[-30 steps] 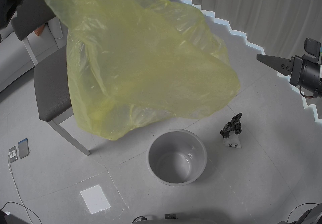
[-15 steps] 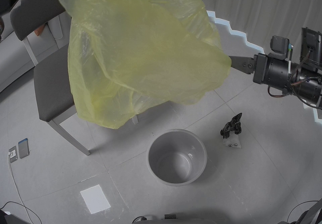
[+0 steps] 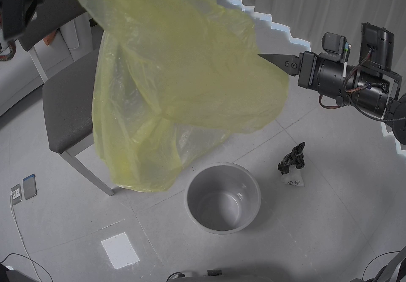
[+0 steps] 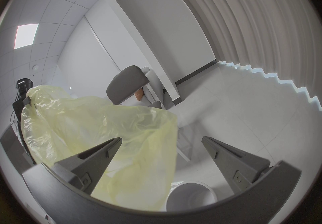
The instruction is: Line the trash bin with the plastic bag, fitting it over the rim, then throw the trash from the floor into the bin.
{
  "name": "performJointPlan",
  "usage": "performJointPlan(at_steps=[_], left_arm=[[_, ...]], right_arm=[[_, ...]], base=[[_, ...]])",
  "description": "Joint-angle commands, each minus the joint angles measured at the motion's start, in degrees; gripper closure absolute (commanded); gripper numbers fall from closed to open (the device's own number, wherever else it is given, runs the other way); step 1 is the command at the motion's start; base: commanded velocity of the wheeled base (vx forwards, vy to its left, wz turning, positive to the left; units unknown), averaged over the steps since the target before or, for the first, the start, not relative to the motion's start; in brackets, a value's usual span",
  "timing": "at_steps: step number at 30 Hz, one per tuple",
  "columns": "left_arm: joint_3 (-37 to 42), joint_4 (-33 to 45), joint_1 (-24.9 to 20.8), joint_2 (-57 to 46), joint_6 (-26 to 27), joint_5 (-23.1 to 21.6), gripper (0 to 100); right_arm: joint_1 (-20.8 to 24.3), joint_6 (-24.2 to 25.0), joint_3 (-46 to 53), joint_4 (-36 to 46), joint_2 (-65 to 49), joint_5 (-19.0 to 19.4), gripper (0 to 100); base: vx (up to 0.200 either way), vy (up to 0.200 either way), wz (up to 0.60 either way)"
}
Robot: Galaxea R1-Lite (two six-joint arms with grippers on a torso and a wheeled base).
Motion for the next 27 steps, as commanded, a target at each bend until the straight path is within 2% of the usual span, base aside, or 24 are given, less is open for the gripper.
performJointPlan(at_steps=[1,10,24,25,27], left_arm=[[0.2,-0.8,0.0,0.5,0.0,0.0,100],[0.8,-3.3,0.0,1.2,0.0,0.0,100],[0.8,-3.3,-0.1,1.1,0.1,0.0,100],[0.8,-3.2,-0.1,1.0,0.2,0.1,100],[0.9,-2.9,-0.1,0.7,0.2,0.0,100]], right_arm=[[1.2,0.0,0.0,0.0,1.0,0.1,0],[2.5,-1.6,5.6,0.0,1.0,0.0,0],[5.0,-2.0,7.9,0.8,-0.4,-0.2,0],[5.0,-2.1,7.9,0.8,-0.5,-0.2,100],[5.0,-2.2,8.0,0.9,-0.8,-0.3,100]], base=[[0.0,0.0,0.0],[0.0,0.0,0.0],[0.0,0.0,0.0],[0.0,0.0,0.0],[0.0,0.0,0.0]])
